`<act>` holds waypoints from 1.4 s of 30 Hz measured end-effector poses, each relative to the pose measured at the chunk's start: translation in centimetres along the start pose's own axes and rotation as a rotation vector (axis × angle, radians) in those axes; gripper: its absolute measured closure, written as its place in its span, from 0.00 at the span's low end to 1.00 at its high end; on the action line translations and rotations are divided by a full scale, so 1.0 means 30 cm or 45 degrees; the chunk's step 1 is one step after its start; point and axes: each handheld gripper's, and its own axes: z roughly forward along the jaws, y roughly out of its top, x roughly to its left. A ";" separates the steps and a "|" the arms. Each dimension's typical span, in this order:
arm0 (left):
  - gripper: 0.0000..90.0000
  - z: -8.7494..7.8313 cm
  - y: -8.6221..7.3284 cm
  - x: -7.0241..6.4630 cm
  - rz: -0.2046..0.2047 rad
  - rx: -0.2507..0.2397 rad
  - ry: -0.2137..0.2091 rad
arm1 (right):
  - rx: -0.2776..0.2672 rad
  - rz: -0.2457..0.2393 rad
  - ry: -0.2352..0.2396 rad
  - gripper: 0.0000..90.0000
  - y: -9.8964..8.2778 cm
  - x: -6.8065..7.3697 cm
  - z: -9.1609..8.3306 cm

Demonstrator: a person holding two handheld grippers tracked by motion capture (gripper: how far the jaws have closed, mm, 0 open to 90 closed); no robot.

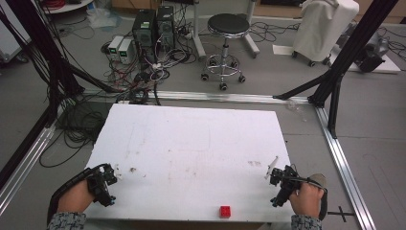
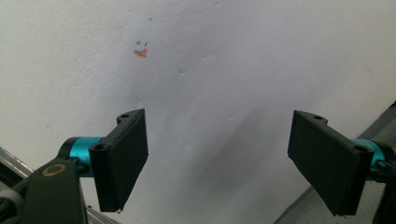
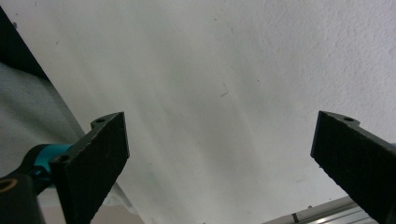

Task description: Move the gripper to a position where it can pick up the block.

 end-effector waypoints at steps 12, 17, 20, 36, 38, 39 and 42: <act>0.23 0.008 -0.011 0.010 -0.014 -0.005 0.000 | 0.012 -0.062 0.011 0.04 0.017 0.015 0.005; 0.23 0.006 -0.016 0.012 -0.025 -0.016 0.006 | 0.021 -0.112 0.016 0.04 0.036 0.031 0.002; 0.23 0.004 -0.016 0.014 -0.025 -0.022 0.012 | 0.021 -0.133 0.017 0.04 0.047 0.039 -0.002; 0.23 0.005 -0.015 0.012 -0.022 -0.029 0.008 | 0.010 -0.272 0.025 0.04 0.128 0.125 0.014; 0.23 0.003 -0.014 0.011 -0.023 -0.033 0.011 | 0.013 -0.285 0.030 0.04 0.136 0.132 0.014; 0.23 0.003 -0.014 0.011 -0.023 -0.033 0.011 | 0.011 -0.283 0.034 0.04 0.139 0.136 0.014; 0.23 0.001 -0.015 0.012 -0.026 -0.035 0.019 | 0.005 -0.304 0.037 0.04 0.154 0.154 0.017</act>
